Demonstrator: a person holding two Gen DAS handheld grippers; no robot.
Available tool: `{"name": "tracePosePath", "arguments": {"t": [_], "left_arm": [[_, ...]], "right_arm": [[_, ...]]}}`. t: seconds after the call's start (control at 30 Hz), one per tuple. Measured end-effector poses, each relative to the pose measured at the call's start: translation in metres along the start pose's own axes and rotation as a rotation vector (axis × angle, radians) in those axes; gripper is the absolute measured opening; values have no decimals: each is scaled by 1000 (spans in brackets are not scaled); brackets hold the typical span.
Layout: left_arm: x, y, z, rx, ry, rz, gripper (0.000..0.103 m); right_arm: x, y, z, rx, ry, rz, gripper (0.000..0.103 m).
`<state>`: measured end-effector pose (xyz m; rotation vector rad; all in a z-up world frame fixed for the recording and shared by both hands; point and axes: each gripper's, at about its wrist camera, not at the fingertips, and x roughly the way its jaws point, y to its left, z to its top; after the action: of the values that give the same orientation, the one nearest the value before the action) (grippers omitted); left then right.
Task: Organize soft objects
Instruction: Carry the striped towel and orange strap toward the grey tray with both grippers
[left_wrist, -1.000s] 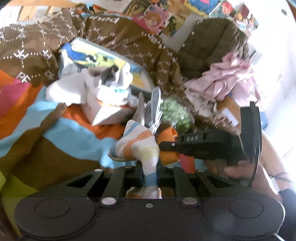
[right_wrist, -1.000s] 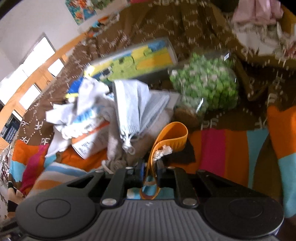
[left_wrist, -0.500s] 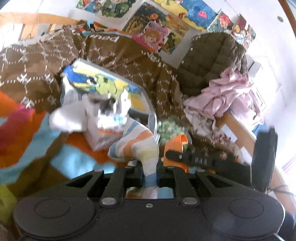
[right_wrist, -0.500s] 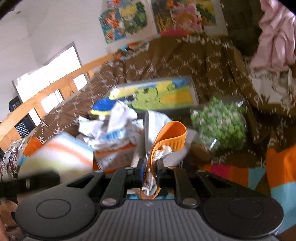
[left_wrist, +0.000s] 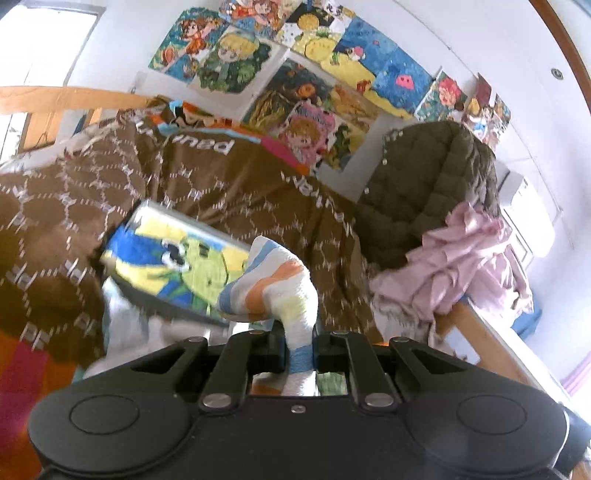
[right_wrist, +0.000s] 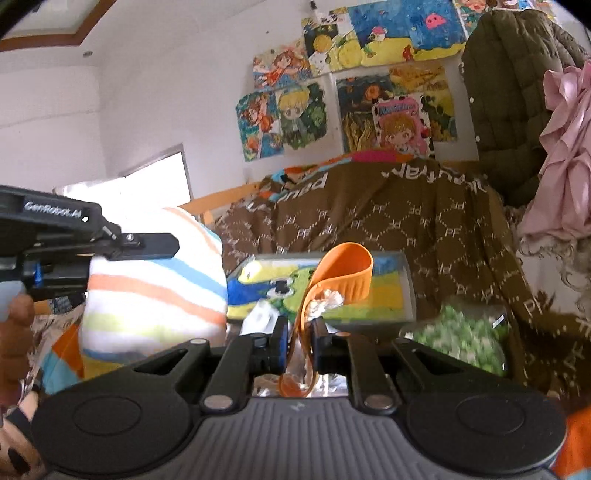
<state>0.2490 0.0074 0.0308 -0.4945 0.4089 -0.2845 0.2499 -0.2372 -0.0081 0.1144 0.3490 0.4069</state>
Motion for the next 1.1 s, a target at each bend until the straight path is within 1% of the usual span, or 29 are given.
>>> {"name": "tracePosePath", "arguments": {"t": [0.1, 0.23, 0.37, 0.5, 0.73, 0.87, 0.97, 1.1], "left_arm": [[19, 0, 17, -18, -25, 0, 13], [48, -2, 41, -14, -57, 2, 13], [83, 1, 63, -13, -86, 2, 13], [126, 10, 77, 5, -84, 11, 13], [205, 33, 81, 27, -48, 38, 13], [243, 45, 74, 37, -27, 80, 13], [264, 55, 68, 36, 0, 113, 13], [280, 68, 60, 15, 20, 147, 13]], "right_arm": [[15, -12, 13, 39, -30, 6, 14], [44, -29, 27, 83, -63, 26, 15], [83, -44, 40, 129, -73, 43, 15], [127, -63, 44, 177, -69, 58, 15], [187, -90, 31, 221, -20, 88, 16], [211, -100, 21, 230, 15, 78, 16], [223, -107, 14, 276, 50, 82, 18], [235, -99, 13, 241, 88, 63, 21]]}}
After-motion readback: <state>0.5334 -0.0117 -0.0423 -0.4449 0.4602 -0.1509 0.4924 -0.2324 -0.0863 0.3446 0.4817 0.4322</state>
